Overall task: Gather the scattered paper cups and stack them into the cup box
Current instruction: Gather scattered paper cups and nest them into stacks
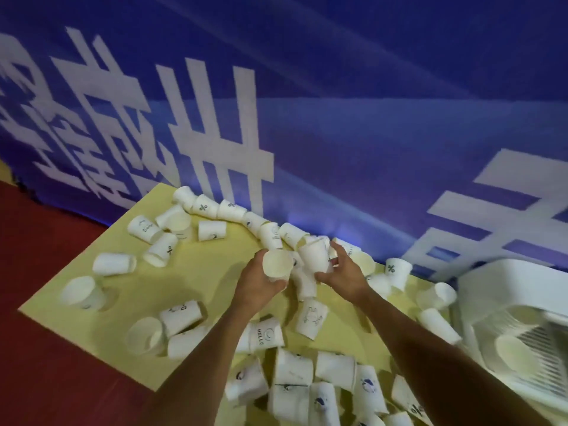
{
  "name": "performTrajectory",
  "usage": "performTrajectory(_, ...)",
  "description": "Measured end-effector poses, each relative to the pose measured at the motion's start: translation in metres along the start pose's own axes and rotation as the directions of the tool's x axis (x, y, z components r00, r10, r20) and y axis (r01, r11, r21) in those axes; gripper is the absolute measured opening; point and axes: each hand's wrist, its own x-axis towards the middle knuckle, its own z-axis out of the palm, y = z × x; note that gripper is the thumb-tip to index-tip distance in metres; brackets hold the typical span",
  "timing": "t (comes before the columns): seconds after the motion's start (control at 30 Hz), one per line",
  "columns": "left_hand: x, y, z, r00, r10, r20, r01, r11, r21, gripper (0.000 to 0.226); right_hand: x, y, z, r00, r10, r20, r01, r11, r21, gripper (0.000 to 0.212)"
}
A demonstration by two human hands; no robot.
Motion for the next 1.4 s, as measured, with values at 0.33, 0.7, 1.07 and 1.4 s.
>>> performTrajectory(0.33,-0.044,0.120,0.160,0.932,0.152,0.329,-0.195,0.976,0.102,0.078,-0.111,0.125,-0.146,0.944,0.153,-0.293,-0.123,0.985,0.118,0.065)
performTrajectory(0.7,-0.093,0.185,0.280,0.805,0.239,0.543,-0.356,0.927,0.119,0.074,-0.190,0.220,-0.226,0.774,0.269,-0.574,-0.103,0.947,0.305,0.066)
performTrajectory(1.07,-0.101,0.158,0.284,0.834,0.145,0.533,-0.312,0.920,0.237,0.071,-0.164,0.255,-0.221,0.779,0.282,-0.559,-0.159,0.953,0.259,0.068)
performTrajectory(1.4,-0.096,0.159,0.281,0.863,0.114,0.492,-0.270,0.927,0.259,0.078,-0.171,0.254,-0.219,0.769,0.253,-0.587,-0.134,0.962,0.240,0.070)
